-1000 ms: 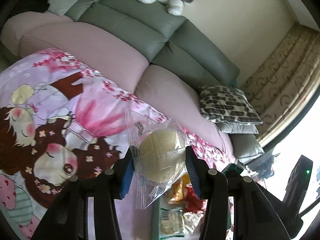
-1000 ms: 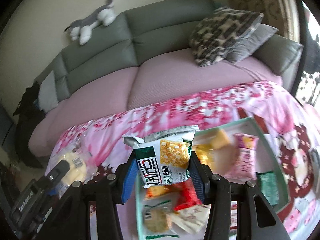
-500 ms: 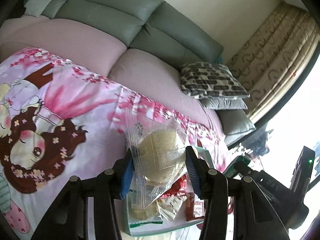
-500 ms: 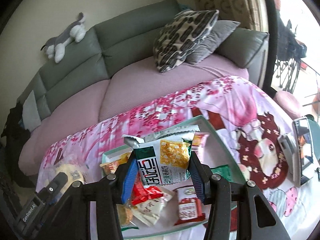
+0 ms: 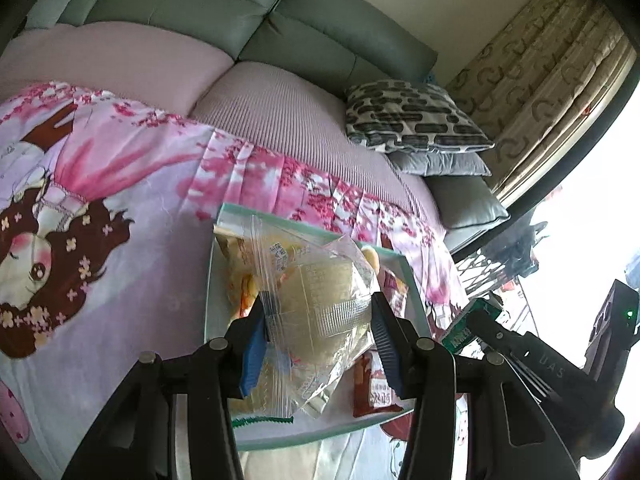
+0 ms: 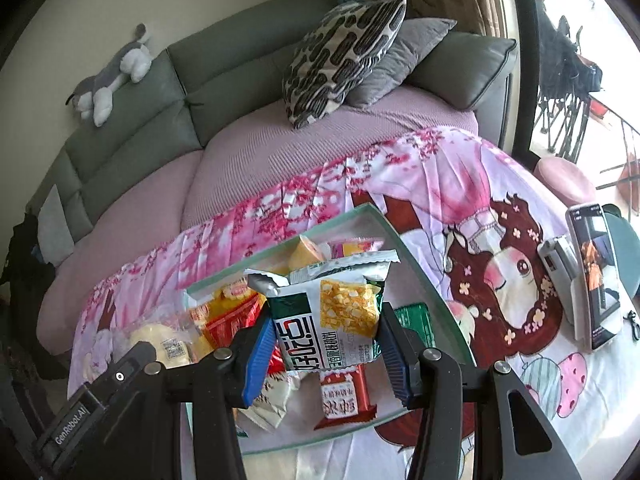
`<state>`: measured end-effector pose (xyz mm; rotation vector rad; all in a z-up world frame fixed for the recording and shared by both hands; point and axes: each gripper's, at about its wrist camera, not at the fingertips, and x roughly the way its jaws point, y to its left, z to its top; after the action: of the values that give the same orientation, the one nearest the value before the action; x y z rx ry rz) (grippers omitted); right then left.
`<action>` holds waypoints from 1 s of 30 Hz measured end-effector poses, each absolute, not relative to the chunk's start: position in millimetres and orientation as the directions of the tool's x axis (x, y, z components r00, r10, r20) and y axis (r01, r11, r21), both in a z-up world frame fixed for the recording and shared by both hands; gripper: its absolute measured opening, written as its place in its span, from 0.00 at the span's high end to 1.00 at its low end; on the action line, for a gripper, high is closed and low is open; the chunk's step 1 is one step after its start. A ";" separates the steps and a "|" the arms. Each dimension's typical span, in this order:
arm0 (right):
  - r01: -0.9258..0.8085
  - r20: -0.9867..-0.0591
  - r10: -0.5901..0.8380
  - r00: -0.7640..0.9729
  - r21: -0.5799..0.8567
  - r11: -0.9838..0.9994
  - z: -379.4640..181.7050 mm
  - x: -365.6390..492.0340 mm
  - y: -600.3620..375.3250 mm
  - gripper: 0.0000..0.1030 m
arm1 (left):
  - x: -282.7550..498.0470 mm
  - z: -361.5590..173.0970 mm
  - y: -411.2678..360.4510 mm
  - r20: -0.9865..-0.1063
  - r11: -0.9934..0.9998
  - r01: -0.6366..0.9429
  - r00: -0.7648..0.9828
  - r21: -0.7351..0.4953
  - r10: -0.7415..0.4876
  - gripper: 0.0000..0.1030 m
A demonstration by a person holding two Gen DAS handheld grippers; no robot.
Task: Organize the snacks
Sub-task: 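Carry the cracker pack and clear bread bag over the tray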
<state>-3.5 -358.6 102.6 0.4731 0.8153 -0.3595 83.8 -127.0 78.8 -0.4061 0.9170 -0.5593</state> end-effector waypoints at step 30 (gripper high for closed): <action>0.429 -0.840 -0.019 0.542 0.258 0.866 44.6 26.7 -338.9 0.49 | 89.2 31.0 -147.0 -0.709 0.804 0.223 0.381 -0.552 -0.593 0.49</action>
<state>26.7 -338.9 44.6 0.4703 0.9687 -0.2781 89.2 -147.0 31.0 -0.3988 1.0598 -0.5380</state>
